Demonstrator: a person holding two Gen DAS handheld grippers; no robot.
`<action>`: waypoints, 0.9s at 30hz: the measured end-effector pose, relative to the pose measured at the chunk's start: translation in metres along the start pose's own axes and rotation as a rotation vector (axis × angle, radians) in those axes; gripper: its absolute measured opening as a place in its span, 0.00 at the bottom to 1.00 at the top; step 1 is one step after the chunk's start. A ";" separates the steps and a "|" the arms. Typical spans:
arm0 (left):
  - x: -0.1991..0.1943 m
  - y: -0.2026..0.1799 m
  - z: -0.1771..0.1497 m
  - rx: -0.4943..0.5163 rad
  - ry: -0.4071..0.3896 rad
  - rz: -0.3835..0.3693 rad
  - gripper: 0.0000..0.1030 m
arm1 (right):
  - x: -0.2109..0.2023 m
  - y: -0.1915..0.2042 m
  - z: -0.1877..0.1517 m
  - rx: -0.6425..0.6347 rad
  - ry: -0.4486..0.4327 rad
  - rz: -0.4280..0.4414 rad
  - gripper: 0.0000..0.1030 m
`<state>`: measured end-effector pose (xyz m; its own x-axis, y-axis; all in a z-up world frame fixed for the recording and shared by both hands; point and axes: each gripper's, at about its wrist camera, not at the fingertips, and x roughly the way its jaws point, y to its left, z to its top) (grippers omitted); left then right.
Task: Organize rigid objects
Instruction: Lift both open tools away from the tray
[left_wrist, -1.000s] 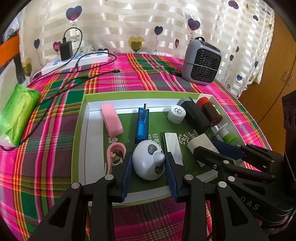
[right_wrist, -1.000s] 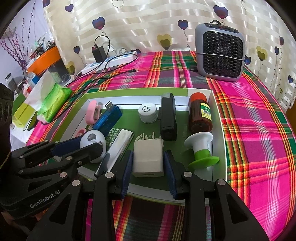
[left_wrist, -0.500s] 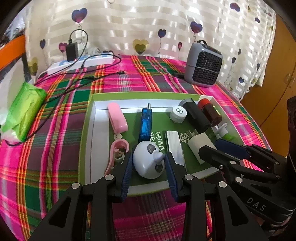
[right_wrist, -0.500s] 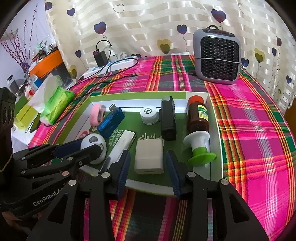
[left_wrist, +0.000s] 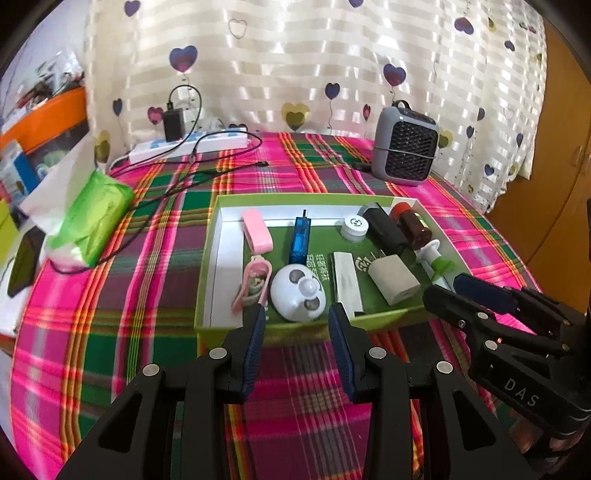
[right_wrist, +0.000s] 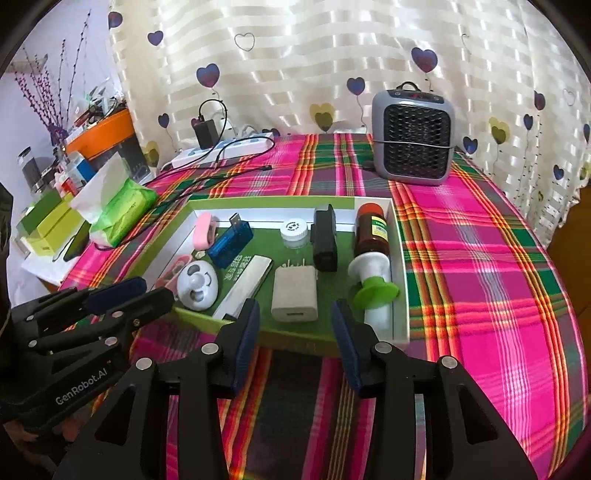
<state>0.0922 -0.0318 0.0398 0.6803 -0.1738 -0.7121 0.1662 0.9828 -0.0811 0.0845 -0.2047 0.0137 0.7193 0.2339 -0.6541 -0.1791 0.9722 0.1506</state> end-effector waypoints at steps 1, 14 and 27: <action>-0.002 0.000 -0.002 0.001 -0.001 0.010 0.33 | -0.001 0.001 -0.001 -0.001 0.000 -0.001 0.41; -0.008 -0.011 -0.042 0.009 0.062 0.064 0.33 | -0.009 -0.004 -0.032 -0.007 0.069 -0.119 0.41; -0.005 -0.023 -0.059 0.035 0.105 0.121 0.34 | -0.009 -0.006 -0.052 -0.027 0.121 -0.175 0.41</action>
<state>0.0428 -0.0500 0.0045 0.6191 -0.0448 -0.7841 0.1132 0.9930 0.0327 0.0442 -0.2129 -0.0196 0.6554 0.0575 -0.7531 -0.0779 0.9969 0.0083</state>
